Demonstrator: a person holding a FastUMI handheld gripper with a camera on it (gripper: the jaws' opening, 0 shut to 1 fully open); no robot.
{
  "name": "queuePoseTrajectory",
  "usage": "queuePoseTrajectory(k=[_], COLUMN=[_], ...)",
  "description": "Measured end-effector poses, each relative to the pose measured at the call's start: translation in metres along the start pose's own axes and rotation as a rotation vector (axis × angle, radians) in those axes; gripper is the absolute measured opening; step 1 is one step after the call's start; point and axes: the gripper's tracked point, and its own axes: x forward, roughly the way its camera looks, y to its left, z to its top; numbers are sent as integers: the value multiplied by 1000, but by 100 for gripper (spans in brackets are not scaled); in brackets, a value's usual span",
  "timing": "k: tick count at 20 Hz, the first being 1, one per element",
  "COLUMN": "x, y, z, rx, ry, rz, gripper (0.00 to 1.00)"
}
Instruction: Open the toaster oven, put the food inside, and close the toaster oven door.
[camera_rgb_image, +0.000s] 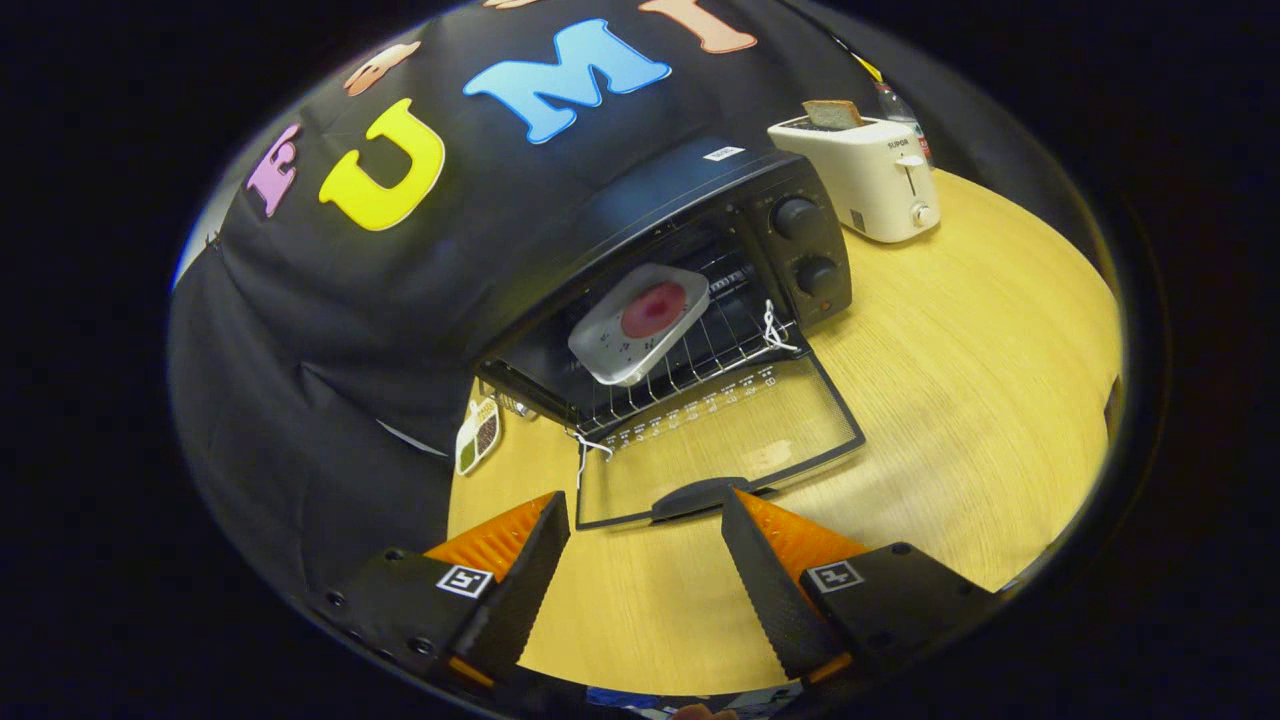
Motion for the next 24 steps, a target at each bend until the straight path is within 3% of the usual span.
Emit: queuePoseTrajectory(k=[6, 16, 24], x=[5, 36, 65], y=[-18, -57, -70], z=[-21, -59, -61], rx=[-85, -443, -461], ry=[64, 254, 286], rz=[-93, -326, -405], gripper=[98, 98, 99])
